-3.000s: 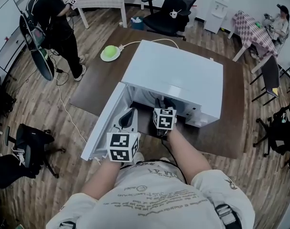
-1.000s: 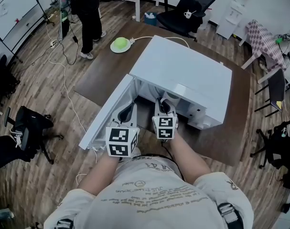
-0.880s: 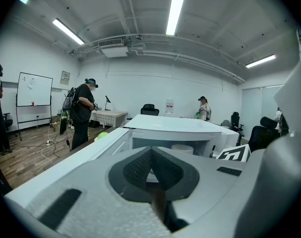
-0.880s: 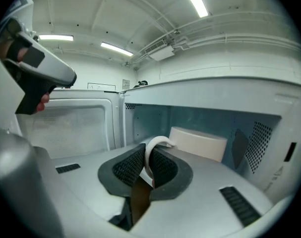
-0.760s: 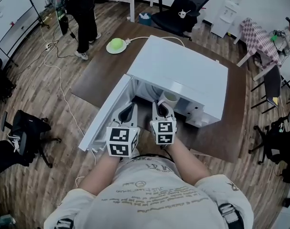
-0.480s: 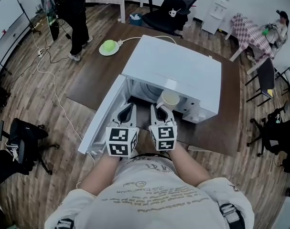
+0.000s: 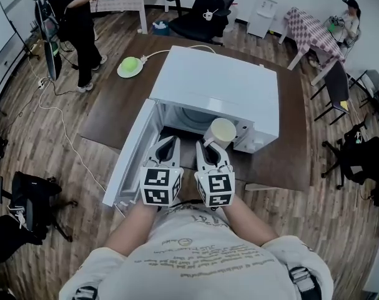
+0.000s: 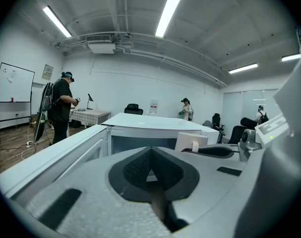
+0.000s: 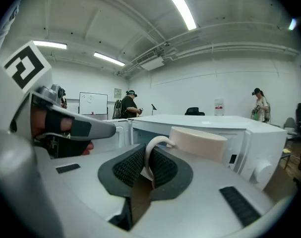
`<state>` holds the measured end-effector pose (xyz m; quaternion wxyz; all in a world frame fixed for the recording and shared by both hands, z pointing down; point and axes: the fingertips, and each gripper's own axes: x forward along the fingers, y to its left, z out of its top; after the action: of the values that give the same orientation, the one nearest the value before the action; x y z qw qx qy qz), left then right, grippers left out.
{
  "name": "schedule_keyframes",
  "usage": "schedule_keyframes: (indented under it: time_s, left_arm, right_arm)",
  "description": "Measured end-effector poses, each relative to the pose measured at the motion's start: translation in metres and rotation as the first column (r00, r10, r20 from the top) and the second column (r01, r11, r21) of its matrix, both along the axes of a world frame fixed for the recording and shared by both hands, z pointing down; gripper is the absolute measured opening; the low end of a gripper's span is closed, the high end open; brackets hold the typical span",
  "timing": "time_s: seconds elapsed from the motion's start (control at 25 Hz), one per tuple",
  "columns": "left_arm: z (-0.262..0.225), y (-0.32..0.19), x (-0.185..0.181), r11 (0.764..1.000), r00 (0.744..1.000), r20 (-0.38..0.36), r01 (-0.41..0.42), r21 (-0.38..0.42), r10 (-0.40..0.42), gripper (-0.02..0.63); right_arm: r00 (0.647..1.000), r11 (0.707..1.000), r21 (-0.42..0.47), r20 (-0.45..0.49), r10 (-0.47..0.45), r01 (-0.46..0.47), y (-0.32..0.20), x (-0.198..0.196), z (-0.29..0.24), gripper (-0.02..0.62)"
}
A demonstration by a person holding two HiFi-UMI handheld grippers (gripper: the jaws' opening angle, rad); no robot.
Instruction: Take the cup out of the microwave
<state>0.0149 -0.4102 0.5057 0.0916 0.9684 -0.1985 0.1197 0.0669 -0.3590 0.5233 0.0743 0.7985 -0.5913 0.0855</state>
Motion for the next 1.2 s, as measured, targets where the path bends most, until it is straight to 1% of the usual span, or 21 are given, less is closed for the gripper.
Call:
schedule_keyframes:
  time_s: [0.16, 0.48, 0.92, 1.2]
  left_arm:
    - [0.0, 0.003, 0.004, 1.0, 1.0, -0.009, -0.025, -0.005, 0.025, 0.009]
    - [-0.01, 0.011, 0.01, 0.999, 0.998, -0.029, -0.054, 0.011, 0.054, 0.009]
    - [-0.012, 0.002, 0.007, 0.998, 0.997, -0.04, -0.059, 0.017, 0.06, 0.009]
    - [-0.012, -0.007, 0.006, 0.998, 0.997, -0.048, -0.058, 0.002, 0.058, 0.009]
  right_arm:
    - [1.0, 1.0, 0.021, -0.012, 0.014, -0.014, 0.002, 0.0, -0.015, 0.037]
    - [0.999, 0.998, 0.029, -0.001, 0.051, -0.051, 0.009, 0.01, -0.027, 0.034]
    - [1.0, 0.999, 0.032, -0.006, 0.02, -0.02, -0.001, 0.0, -0.027, 0.034]
    - [1.0, 0.999, 0.038, -0.022, -0.001, 0.002, -0.009, -0.009, -0.029, 0.034]
